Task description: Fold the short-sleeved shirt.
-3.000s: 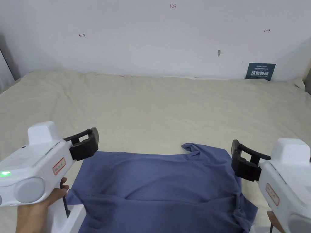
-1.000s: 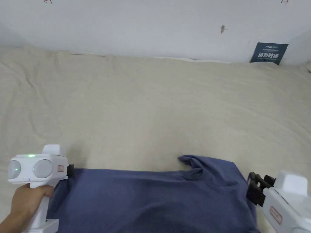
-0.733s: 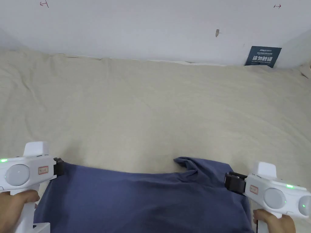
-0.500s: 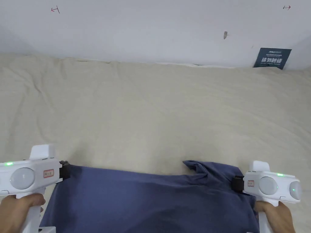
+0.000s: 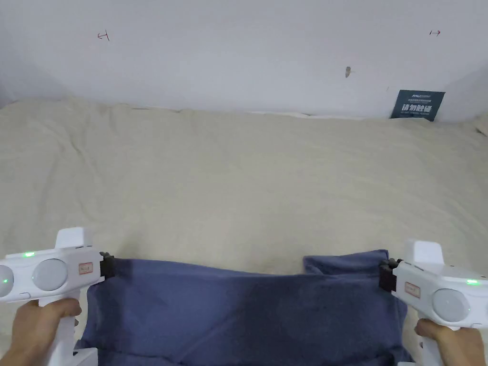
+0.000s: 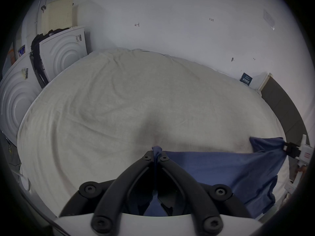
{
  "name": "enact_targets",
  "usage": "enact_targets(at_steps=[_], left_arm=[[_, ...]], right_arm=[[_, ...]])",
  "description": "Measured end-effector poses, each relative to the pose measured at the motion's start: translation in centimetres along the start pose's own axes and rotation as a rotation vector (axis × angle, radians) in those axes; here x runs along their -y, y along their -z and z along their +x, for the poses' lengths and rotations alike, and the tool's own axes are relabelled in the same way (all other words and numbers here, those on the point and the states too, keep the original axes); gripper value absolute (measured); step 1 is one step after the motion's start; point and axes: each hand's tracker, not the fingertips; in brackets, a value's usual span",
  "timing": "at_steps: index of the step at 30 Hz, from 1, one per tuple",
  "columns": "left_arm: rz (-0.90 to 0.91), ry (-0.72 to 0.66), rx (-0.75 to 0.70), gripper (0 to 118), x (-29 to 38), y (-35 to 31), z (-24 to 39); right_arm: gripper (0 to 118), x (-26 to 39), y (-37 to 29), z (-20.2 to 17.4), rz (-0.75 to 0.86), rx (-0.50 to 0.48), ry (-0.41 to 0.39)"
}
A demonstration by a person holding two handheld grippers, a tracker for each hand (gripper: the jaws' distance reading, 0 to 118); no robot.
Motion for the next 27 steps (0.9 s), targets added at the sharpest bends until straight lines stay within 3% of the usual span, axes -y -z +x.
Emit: enact_targets(at_steps=[6,13,27], left_arm=[[0.024,-0.024,-0.010,3,1.7,-4.4,-2.1],[-0.041,-0.024,0.010,3,7.9,-7.2,-3.8],[-0.197,0.038,-0.070,3,19.0,-6.1,-6.0]], right_arm=[[5,2.3,-9.2,0.8,0.086,-0.066,0.044],[5,9.4,-15.1,0.0,0.053,-0.109,0.126],[5,21.1,-11.0,1.6,-0.185,0.010,0.251]])
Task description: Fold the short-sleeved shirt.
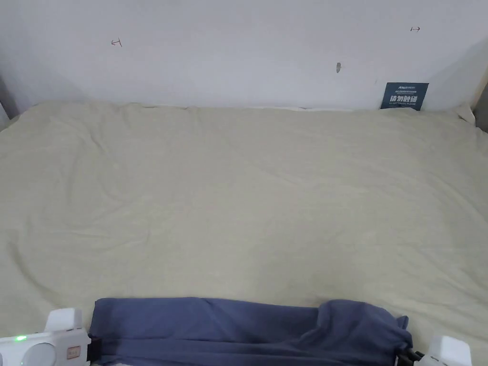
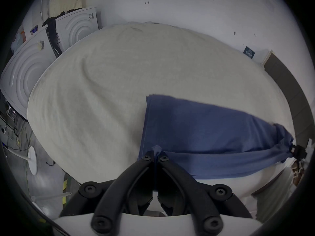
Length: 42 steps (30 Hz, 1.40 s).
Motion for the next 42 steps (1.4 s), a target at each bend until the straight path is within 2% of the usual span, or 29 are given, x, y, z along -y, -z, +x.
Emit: enact_targets(at_steps=[5,6,7,8,9,10,11,12,14,20,26,29,32,33,34,35,38,39,42], left_arm=[[-0.001,0.033,-0.029,4,0.6,0.4,0.8],[0.003,0.026,-0.034,8,0.4,0.2,0.9],[0.008,0.020,-0.041,19,0.3,0.0,1.1],[0.018,0.014,-0.051,41,0.1,-0.2,1.2],[0.024,0.007,-0.060,79,-0.3,-0.6,1.3],[0.032,0.003,-0.056,100,-0.6,-1.0,1.4],[0.059,-0.011,-0.040,114,-1.0,-1.7,1.5],[0.122,-0.025,-0.016,116,-1.6,-2.8,1.8],[0.209,-0.029,0.019,113,-2.8,-7.1,3.7],[0.544,0.041,0.046,113,-5.6,-13.1,6.4],[0.823,0.108,0.002,113,-7.6,-16.7,9.1],[0.889,0.124,-0.011,107,-7.7,-17.5,10.4],[0.922,0.135,0.025,74,-7.6,-17.2,10.8],[0.924,0.141,0.041,68,-7.5,-17.2,11.0],[0.921,0.139,0.057,62,-7.5,-17.5,11.1],[0.915,0.138,0.079,62,-7.4,-17.5,11.2],[0.899,0.141,0.095,7,-7.3,-17.1,11.4],[0.888,0.135,0.105,1,-7.3,-17.0,11.4],[0.876,0.096,0.138,0,-7.0,-16.7,11.5]], right_arm=[[6,0.2,-0.3,-0.3,0.007,0.021,0.001],[7,-0.2,-0.8,-0.5,0.015,0.021,-0.009],[13,-0.5,-1.2,-0.7,0.026,0.023,-0.019],[23,-0.9,-2.0,-1.3,0.055,0.039,-0.042],[47,-1.6,-2.8,-1.7,0.091,0.052,-0.068],[69,-2.2,-3.4,-2.0,0.113,0.060,-0.084],[88,-3.0,-4.0,-2.4,0.145,0.062,-0.100],[105,-3.7,-5.3,-3.4,0.186,0.060,-0.116],[105,-6.0,-7.7,-5.0,0.296,0.036,-0.148],[105,-9.6,-12.6,-9.1,0.538,0.005,-0.222],[104,-10.8,-15.7,-13.0,0.728,0.048,-0.286],[96,-10.8,-16.1,-14.2,0.764,0.061,-0.302],[60,-10.6,-16.3,-15.0,0.797,0.059,-0.313],[42,-10.6,-16.4,-15.2,0.807,0.061,-0.317],[42,-10.5,-16.5,-15.4,0.809,0.061,-0.317],[37,-10.4,-16.5,-15.6,0.815,0.062,-0.321],[3,-10.4,-16.2,-15.6,0.823,0.067,-0.333],[1,-10.2,-16.1,-15.7,0.825,0.064,-0.335],[1,-10.0,-15.9,-15.9,0.827,0.061,-0.349]])
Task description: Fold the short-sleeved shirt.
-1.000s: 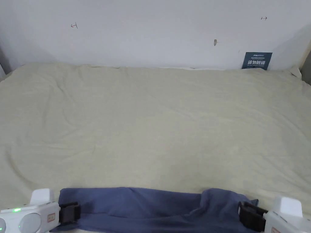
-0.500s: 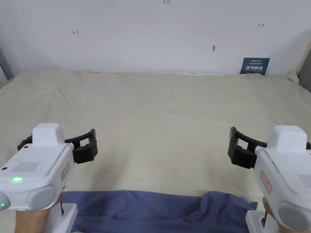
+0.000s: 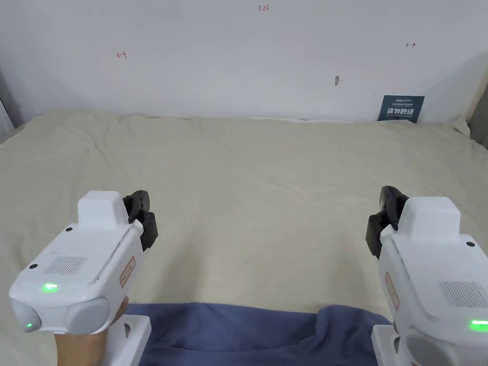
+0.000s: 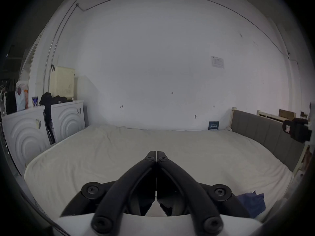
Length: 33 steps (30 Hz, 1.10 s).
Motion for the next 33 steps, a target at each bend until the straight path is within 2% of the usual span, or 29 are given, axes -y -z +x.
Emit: enact_targets(at_steps=[5,15,21,24,25,26,28,30,33], left_arm=[[-0.053,-0.006,0.011,0,0.4,0.5,-0.7],[-0.448,-0.448,0.251,0,3.3,3.4,-10.7],[-0.687,-0.563,0.242,1,8.0,5.2,-17.3],[-0.742,-0.585,0.200,2,10.9,5.4,-19.8],[-0.743,-0.598,0.191,6,11.6,5.5,-20.2],[-0.758,-0.603,0.177,16,12.4,5.7,-20.8],[-0.813,-0.661,0.184,71,14.0,6.2,-21.7],[-0.826,-0.660,0.177,108,15.2,6.5,-21.9],[-0.834,-0.645,0.195,109,17.4,7.7,-23.2]], right_arm=[[1,0.2,0.3,-0.2,-0.004,-0.003,-0.018],[1,1.2,1.5,-0.7,-0.059,-0.024,-0.006],[1,1.9,2.8,-1.4,-0.097,-0.031,0.000],[1,2.4,3.7,-1.7,-0.124,-0.029,-0.002],[1,2.6,3.9,-1.8,-0.131,-0.030,-0.001],[1,2.9,4.2,-2.0,-0.143,-0.029,0.001],[1,3.3,4.6,-2.2,-0.164,-0.030,0.005],[1,3.8,4.9,-2.5,-0.178,-0.031,-0.001],[1,4.6,5.5,-2.9,-0.210,-0.029,-0.012]])
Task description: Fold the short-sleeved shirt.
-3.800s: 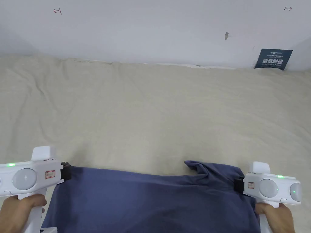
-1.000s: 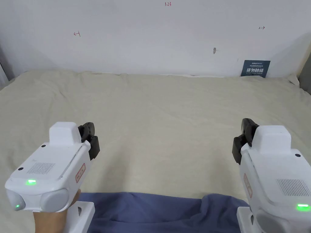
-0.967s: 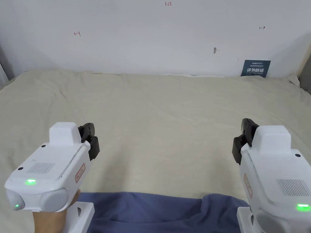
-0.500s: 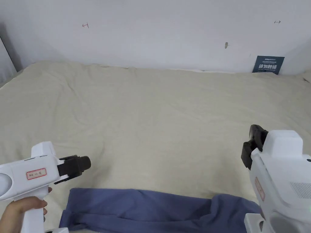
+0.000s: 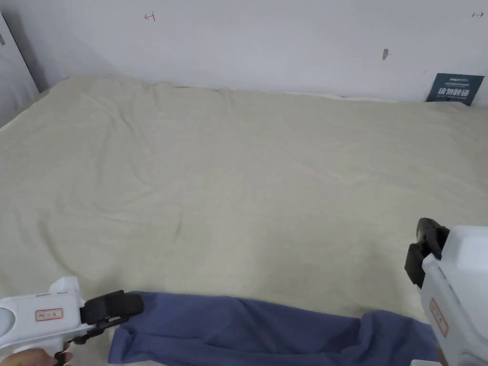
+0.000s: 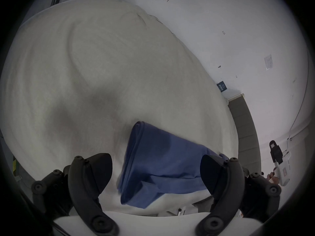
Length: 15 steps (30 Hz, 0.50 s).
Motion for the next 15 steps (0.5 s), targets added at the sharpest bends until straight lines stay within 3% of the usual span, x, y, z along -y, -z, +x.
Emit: enact_targets(at_steps=[2,6,9,11,12,15], left_arm=[[-0.029,0.004,-0.010,108,0.0,1.1,-0.6],[-0.058,0.026,-0.026,79,0.9,2.7,-0.5],[-0.032,0.061,-0.036,75,1.5,2.9,0.5],[-0.023,0.096,-0.078,59,2.2,3.1,1.8],[-0.016,0.141,-0.125,45,2.5,3.2,2.3],[-0.009,0.246,-0.189,23,3.0,3.3,2.8]], right_arm=[[1,0.4,0.4,-0.1,-0.019,0.001,0.003],[1,0.8,1.0,0.2,-0.043,0.011,0.010],[1,1.0,1.2,0.6,-0.053,0.017,0.016],[1,1.0,1.3,0.9,-0.056,0.019,0.025],[1,1.1,1.3,1.0,-0.056,0.021,0.028],[1,1.1,1.3,1.5,-0.054,0.028,0.040]])
